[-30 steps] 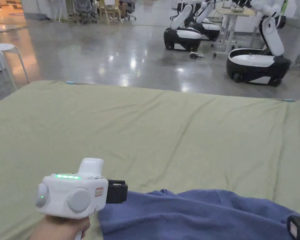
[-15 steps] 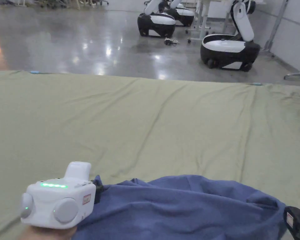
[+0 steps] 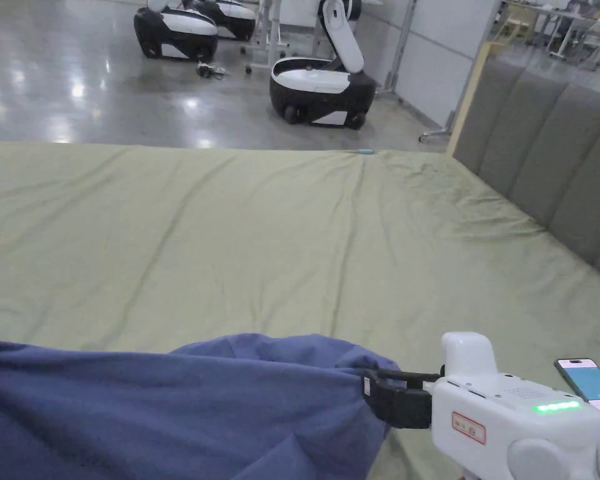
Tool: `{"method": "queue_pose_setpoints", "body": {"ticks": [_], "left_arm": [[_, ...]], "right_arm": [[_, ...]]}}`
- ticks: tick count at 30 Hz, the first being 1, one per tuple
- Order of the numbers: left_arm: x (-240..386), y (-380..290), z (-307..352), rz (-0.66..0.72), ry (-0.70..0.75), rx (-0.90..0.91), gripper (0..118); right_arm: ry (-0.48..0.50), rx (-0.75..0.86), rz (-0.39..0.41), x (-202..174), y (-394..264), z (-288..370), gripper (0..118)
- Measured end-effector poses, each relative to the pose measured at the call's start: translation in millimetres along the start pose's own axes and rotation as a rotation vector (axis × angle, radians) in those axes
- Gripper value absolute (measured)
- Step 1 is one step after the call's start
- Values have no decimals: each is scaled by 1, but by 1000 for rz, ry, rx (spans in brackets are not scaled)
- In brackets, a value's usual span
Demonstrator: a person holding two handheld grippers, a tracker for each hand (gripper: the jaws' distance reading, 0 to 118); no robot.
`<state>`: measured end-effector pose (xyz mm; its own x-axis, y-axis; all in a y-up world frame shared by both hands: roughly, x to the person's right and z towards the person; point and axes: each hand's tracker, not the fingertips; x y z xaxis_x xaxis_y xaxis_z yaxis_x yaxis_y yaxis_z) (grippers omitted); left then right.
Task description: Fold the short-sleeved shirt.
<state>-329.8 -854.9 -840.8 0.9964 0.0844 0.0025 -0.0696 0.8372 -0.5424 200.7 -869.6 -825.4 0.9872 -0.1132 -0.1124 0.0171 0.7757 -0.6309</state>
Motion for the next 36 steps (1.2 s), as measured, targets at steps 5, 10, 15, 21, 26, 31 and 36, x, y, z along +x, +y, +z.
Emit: {"method": "queue_pose_setpoints", "body": {"ticks": [5,10,15,21,26,31,36], "left_arm": [[4,-1,-1,-26,-2,-14,1],[-9,15,16,11,-21,28,1],[-8,63,75,10,-11,170,1],[-13,146,157,-43,34,324,1],[-22,213,203,-58,73,415,1],[-17,265,218,-71,124,460,1],[-19,305,187,-70,169,460,1]], "right_arm": [[26,-86,-128,16,-4,-40,4],[68,-6,-50,9,5,-14,4],[87,157,21,-18,47,37,4],[80,296,139,-59,127,110,4],[51,392,193,-87,188,160,4],[-3,443,262,-114,244,178,4],[-22,442,270,-131,291,157,4]]}}
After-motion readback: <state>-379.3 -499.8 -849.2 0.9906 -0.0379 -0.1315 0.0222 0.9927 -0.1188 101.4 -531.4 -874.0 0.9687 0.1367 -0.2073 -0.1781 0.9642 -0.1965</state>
